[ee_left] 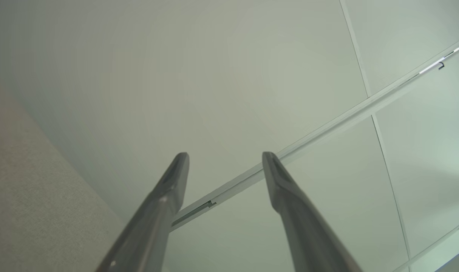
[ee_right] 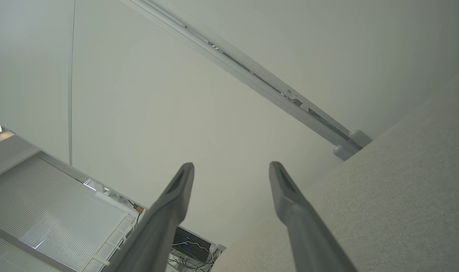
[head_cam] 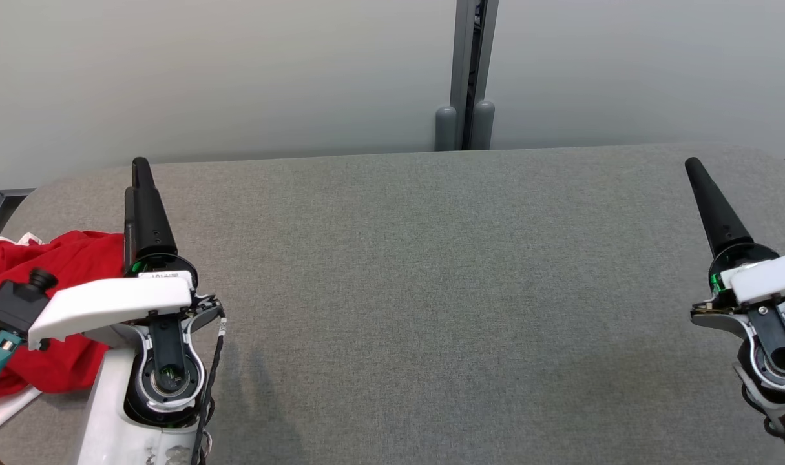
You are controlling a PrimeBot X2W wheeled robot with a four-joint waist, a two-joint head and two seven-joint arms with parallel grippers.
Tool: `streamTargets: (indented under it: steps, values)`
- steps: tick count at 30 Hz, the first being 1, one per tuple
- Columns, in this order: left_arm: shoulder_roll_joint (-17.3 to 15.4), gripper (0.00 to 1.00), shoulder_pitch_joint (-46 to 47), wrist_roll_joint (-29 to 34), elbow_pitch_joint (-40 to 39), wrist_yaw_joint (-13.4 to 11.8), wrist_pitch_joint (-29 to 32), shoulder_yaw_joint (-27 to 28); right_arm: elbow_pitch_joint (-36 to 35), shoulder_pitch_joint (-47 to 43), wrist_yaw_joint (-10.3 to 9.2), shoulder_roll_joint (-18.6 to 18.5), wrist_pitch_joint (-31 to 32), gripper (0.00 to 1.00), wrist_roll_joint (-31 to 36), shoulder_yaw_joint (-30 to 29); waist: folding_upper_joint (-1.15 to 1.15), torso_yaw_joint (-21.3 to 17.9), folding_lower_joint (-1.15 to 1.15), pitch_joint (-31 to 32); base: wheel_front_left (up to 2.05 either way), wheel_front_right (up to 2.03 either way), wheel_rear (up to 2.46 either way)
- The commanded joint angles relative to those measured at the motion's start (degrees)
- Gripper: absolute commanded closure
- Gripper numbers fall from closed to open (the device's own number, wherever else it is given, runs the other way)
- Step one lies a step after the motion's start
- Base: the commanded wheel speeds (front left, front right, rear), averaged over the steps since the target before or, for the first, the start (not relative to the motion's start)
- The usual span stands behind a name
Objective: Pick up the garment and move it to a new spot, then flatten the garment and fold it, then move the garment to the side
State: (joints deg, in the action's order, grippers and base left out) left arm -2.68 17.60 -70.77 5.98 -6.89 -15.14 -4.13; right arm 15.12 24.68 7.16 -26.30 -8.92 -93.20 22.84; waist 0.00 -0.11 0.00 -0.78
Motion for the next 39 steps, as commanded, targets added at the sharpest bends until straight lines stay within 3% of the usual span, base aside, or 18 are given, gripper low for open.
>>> streamTargets:
  steps: [1,9,19,39]
  values:
    - [-0.11,0.0,0.42,4.45,-1.71,0.96,0.08,0.25,-2.16,0.14,0.22,0.05,-0.67,0.0,5.79,-1.95,0.0,0.0,0.0,-0.03,0.0,0.0,0.0]
    - [-0.75,0.0,-2.14,17.39,-2.13,2.71,0.09,-0.98,-5.02,-3.22,0.25,2.2,-1.4,0.0,21.21,-4.9,0.0,-0.05,0.0,0.03,0.0,0.0,0.0]
    - [-2.96,0.0,-4.58,30.75,2.99,3.63,1.5,-3.06,-3.05,-7.14,0.27,5.23,-2.23,0.0,35.43,-8.64,0.0,0.07,0.0,0.47,0.0,0.0,0.0]
    - [-3.63,0.0,-8.6,42.88,7.17,5.71,6.72,-2.43,-0.68,-11.95,0.34,10.68,-3.56,0.0,55.96,-13.21,0.0,0.45,0.0,1.22,0.0,0.0,0.0]
